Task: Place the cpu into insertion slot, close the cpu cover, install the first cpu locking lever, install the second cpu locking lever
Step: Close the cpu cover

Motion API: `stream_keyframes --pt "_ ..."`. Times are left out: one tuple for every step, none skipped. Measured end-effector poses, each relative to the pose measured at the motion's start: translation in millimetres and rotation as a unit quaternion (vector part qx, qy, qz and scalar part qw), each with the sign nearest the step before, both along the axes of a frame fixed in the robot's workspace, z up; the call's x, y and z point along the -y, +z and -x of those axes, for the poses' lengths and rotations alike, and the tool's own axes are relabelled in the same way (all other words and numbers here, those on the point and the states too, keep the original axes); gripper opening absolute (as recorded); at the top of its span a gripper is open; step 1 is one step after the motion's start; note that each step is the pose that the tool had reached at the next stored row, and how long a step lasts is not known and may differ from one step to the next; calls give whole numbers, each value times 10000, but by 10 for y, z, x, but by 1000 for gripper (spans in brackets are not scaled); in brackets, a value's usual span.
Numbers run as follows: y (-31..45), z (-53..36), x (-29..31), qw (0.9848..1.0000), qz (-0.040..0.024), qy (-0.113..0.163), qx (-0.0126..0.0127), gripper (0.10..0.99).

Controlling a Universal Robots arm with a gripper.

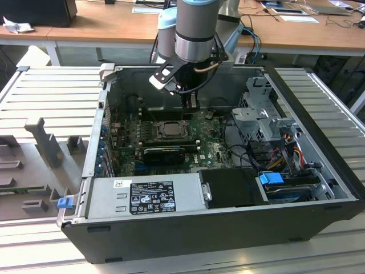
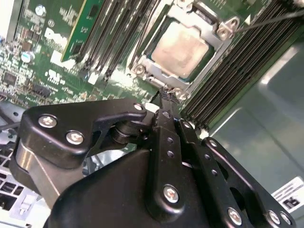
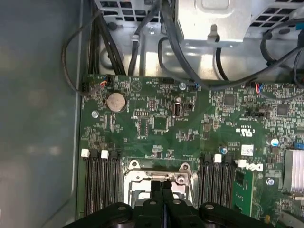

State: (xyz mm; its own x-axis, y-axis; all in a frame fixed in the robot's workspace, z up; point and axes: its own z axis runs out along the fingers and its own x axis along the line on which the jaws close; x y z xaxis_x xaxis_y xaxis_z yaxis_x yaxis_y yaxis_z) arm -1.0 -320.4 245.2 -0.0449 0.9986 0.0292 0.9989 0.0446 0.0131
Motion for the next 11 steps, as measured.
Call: stream_keyframes --pt "-5 8 -1 10000 -2 0 1 106" --pt "-23 18 0 10000 -1 0 1 106" --pt "-43 21 1 10000 -1 5 0 106" --pt "-61 25 1 10000 -2 22 1 106" --pt "-83 31 1 10000 -6 56 0 106" --pt "-98 37 1 10000 -8 78 0 106" --pt "-104 52 1 10000 -9 91 0 106" --pt "-106 63 1 10000 -12 94 0 106" --pt "-108 92 1 10000 -17 94 0 106" --pt "-111 140 1 10000 -19 95 0 106" --pt "-112 164 0 10000 -20 94 1 106"
